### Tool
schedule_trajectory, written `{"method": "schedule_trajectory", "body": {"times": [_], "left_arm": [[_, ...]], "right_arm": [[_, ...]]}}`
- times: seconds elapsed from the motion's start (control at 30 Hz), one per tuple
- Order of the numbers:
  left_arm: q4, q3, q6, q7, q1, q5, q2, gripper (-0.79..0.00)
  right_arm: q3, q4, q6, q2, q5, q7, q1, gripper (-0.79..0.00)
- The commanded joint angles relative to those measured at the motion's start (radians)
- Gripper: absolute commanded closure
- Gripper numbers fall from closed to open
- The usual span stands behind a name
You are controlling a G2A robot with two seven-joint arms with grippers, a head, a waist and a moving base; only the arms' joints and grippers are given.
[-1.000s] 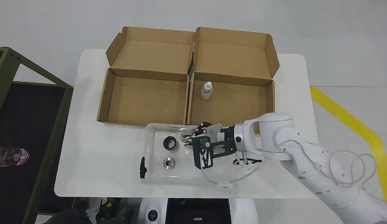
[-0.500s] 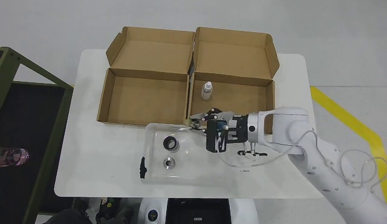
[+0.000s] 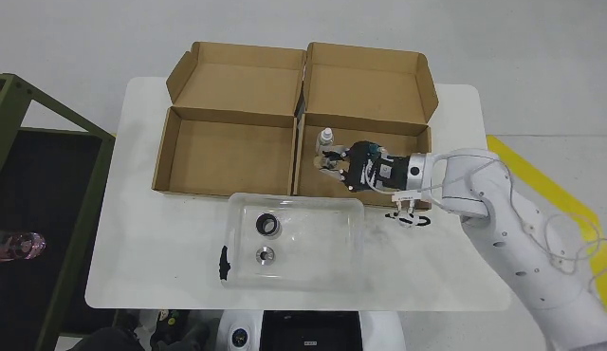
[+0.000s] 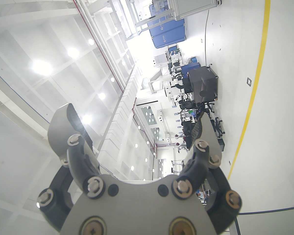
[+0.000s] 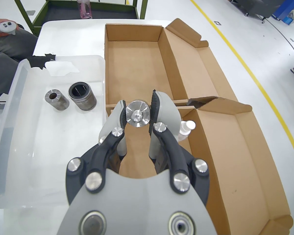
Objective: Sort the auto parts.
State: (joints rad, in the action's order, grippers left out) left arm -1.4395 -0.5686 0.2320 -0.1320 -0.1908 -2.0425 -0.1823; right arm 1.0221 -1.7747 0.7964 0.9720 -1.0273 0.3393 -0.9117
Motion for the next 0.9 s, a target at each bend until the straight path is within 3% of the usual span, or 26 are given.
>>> {"method": "schedule_trajectory", "body": {"times": [0.0, 0.47, 0.87], "left_arm": [[0.0, 0.0, 0.0, 0.0, 0.0, 0.0, 0.0, -0.785], [0.0, 0.0, 0.0, 0.0, 0.0, 0.0, 0.0, -0.785], [0.0, 0.0, 0.0, 0.0, 0.0, 0.0, 0.0, -0.785]], "right_arm": [[0.007, 0.028, -0.001, 0.0, 0.0, 0.006, 0.009, 0.0], [-0.03, 0.182, -0.003, 0.013, 0.0, 0.162, 0.09, 0.0], [-0.128, 0.343, -0.037, 0.053, 0.015, 0.198, 0.189, 0.0]]}}
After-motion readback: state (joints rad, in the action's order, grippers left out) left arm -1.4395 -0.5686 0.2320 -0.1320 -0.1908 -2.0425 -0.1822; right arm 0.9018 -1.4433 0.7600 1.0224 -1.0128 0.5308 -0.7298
